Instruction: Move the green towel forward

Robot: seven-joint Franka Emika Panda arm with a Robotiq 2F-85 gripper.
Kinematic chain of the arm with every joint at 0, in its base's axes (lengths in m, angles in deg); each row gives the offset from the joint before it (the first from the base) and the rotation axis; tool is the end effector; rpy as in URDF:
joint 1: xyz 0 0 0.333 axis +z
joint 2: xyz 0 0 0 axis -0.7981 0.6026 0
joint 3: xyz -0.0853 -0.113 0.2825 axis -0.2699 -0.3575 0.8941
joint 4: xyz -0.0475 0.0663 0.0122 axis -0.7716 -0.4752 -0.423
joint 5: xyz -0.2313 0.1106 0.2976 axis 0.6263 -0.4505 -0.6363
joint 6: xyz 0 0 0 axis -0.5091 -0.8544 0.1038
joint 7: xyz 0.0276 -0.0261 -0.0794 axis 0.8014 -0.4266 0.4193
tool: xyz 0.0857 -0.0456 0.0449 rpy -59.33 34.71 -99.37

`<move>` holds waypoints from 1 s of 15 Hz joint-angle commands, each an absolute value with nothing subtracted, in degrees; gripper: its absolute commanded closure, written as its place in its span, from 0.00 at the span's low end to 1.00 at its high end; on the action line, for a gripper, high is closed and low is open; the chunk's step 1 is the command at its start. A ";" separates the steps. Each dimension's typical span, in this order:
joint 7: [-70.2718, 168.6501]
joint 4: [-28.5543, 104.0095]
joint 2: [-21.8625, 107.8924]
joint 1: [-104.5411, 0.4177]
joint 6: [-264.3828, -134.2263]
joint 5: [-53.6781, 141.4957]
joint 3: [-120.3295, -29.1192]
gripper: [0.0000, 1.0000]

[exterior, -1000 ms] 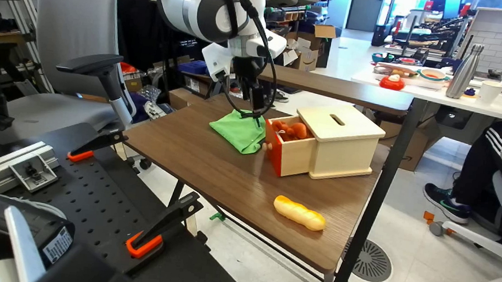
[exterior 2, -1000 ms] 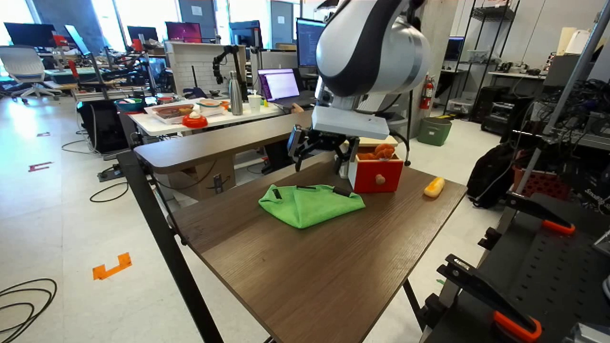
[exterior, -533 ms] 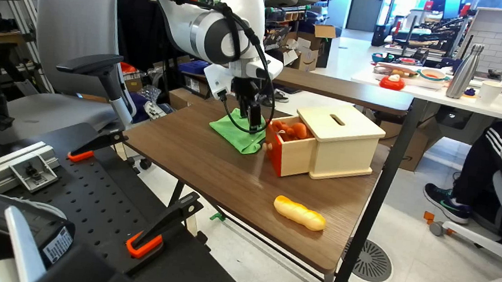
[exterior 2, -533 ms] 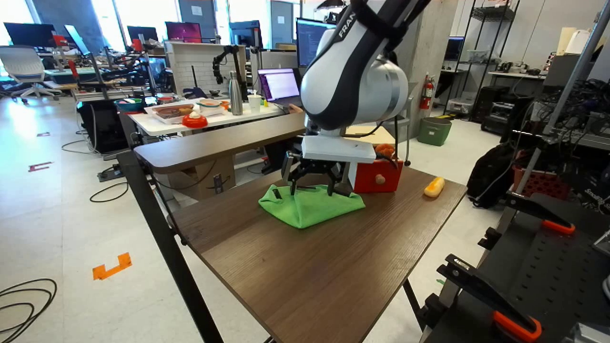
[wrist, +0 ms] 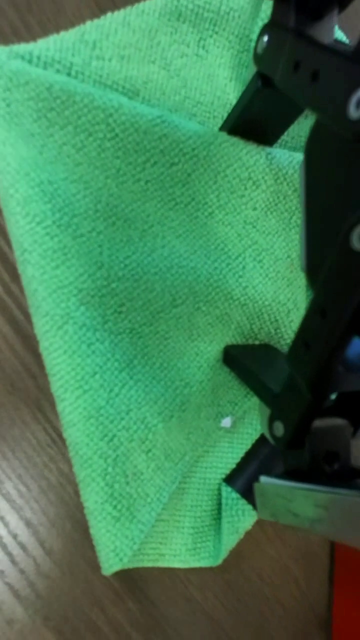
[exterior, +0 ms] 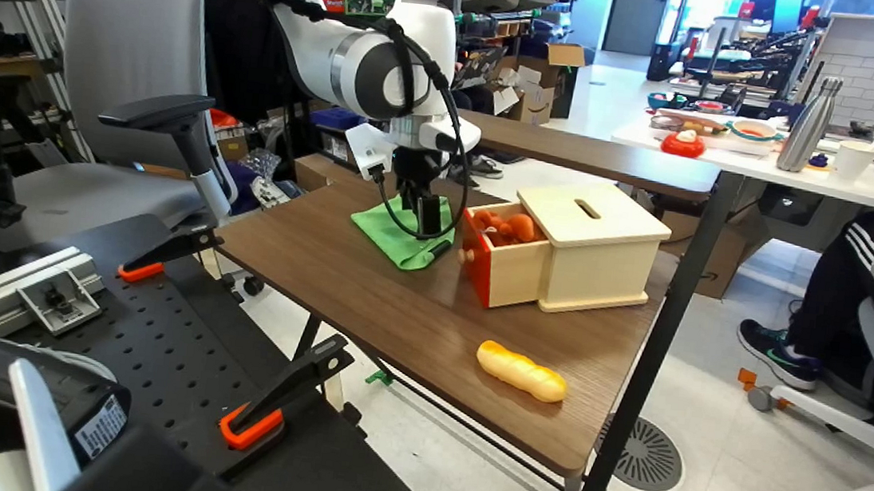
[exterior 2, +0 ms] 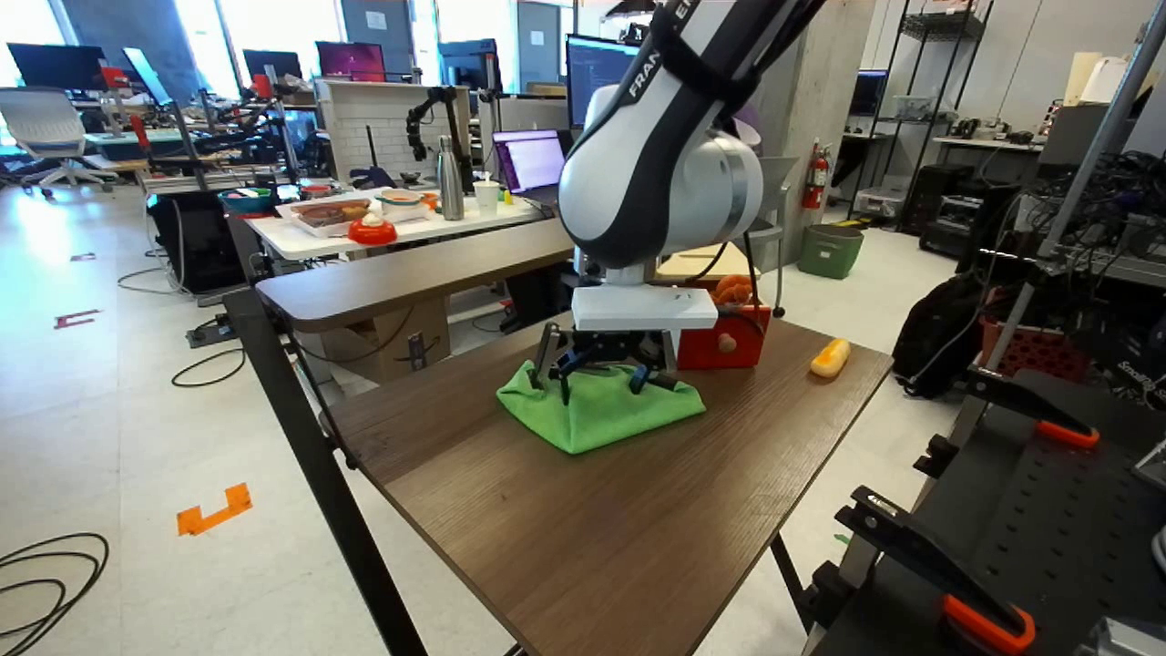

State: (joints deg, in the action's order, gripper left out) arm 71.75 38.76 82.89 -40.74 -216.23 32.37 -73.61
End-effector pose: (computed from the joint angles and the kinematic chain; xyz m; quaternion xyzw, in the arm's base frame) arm 0.6557 0.1070 0.0458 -0.9779 0.2079 -0.0104 0.0207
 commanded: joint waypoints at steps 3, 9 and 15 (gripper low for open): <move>74.36 40.94 83.75 -37.30 -211.34 33.49 -75.03 0.00; 75.44 46.45 82.08 -34.29 -211.40 34.49 -76.14 0.00; 75.23 54.20 79.05 -31.72 -213.04 35.04 -75.80 0.00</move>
State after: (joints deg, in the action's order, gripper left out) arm 73.92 48.92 79.01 -33.77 -212.20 33.08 -75.66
